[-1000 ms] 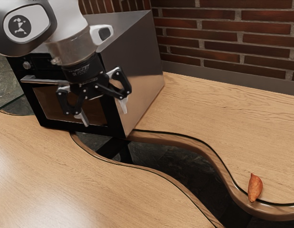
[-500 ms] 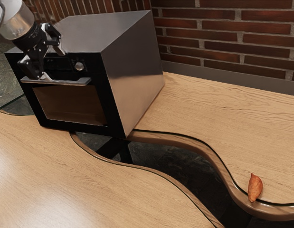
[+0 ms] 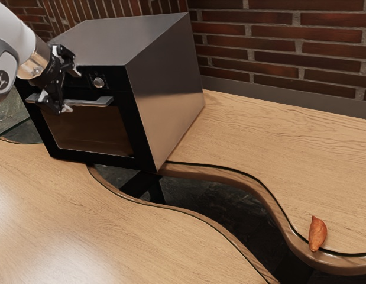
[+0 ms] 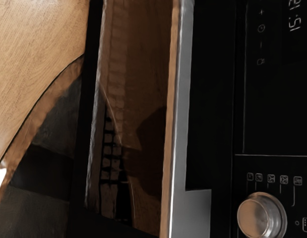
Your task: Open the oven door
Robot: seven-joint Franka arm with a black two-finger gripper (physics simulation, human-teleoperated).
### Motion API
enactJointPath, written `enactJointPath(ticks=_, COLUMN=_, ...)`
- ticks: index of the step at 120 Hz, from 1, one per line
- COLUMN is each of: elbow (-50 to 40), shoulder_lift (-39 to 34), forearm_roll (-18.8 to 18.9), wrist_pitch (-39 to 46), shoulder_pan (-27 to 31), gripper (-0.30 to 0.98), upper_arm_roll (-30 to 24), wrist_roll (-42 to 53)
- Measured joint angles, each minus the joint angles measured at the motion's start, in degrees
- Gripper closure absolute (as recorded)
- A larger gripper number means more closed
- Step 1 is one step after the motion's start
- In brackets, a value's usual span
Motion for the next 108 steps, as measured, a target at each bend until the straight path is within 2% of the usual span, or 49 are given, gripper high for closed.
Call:
enactJointPath(ticks=19, elbow=1.1, shoulder_lift=5.5, forearm_roll=-0.1, wrist_pitch=3.1, shoulder_pan=6.7, gripper=0.00, upper_arm_roll=-0.3, wrist_roll=-0.1)
enactJointPath(ticks=31, elbow=1.8, shoulder_lift=6.6, forearm_roll=-0.3, wrist_pitch=4.4, shoulder_pan=8.7, gripper=0.00, upper_arm_roll=-0.2, wrist_roll=0.2)
enactJointPath(ticks=108, elbow=-1.5, shoulder_lift=10.1, forearm_roll=-0.7, wrist_pitch=11.3, shoulder_pan=8.9, gripper=0.00, upper_arm_roll=0.2, wrist_roll=6.0)
